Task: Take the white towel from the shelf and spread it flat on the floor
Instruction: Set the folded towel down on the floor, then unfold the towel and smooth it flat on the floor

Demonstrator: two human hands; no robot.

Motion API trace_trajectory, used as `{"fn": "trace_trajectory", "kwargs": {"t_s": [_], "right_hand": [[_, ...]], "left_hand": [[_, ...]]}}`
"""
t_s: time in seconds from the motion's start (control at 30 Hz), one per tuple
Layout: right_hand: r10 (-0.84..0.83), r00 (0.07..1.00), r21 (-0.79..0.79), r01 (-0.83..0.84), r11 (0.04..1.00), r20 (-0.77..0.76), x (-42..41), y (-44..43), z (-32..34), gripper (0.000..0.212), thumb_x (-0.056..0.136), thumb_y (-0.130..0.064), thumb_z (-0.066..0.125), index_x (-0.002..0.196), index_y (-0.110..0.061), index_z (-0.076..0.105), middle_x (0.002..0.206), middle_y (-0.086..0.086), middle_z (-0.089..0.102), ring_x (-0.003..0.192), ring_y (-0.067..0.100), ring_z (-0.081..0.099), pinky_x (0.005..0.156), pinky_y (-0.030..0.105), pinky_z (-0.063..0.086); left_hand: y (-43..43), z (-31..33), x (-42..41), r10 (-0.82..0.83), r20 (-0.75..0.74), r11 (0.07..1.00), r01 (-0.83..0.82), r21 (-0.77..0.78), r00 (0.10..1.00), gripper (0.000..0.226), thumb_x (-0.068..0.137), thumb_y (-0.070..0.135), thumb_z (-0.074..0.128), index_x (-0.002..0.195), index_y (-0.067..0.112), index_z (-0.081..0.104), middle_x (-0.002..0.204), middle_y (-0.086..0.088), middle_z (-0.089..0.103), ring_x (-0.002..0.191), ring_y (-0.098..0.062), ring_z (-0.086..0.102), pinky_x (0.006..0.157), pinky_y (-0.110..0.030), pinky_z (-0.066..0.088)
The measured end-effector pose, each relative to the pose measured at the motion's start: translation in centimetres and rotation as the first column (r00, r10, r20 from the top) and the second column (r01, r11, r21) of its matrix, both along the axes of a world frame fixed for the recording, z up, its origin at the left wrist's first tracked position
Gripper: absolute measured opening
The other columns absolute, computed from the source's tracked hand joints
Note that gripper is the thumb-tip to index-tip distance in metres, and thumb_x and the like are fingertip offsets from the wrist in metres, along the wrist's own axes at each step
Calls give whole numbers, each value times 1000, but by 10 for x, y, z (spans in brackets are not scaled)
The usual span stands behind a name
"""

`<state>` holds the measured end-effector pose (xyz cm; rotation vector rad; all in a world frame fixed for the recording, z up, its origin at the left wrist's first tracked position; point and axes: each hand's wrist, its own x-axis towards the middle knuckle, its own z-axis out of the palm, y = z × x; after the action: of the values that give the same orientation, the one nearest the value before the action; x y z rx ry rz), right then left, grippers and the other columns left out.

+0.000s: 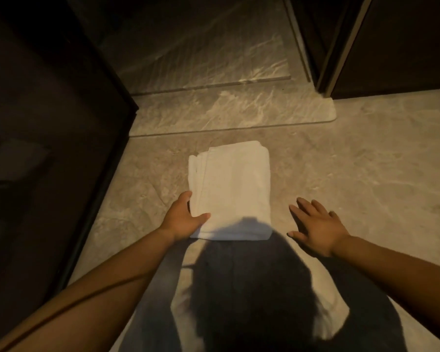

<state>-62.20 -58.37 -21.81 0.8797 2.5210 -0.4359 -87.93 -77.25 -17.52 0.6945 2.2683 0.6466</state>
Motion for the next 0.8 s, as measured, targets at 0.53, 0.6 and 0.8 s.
{"fn": "trace_trajectory", "kwargs": {"t_s": [0.53,0.6,0.8], "right_hand": [[13,958,93,14,996,-286,14,-3,-45,70,86,-58,42,146,-29,20,156,8,14,141,34,8,110,56,11],[12,955,90,15,996,-296,14,-2,-45,69,84,-59,43,144,-28,25,154,9,18,141,35,11,110,57,11],[7,954,74,15,997,-300,16,-1,-47,71,86,-57,44,146,-28,21,157,7,11,143,34,3,112,56,6]], "left_hand": [[8,-20,67,177,-377,916,-292,-275,909,48,92,38,52,129,8,46,127,-21,46,115,-36,48,102,-42,40],[11,-21,68,163,-376,901,-293,-320,912,52,93,45,48,129,8,46,127,-20,48,116,-36,48,102,-44,41],[19,-19,58,176,-225,892,-252,-375,958,53,84,46,62,114,4,51,117,-16,58,108,-32,56,91,-35,48]]}}
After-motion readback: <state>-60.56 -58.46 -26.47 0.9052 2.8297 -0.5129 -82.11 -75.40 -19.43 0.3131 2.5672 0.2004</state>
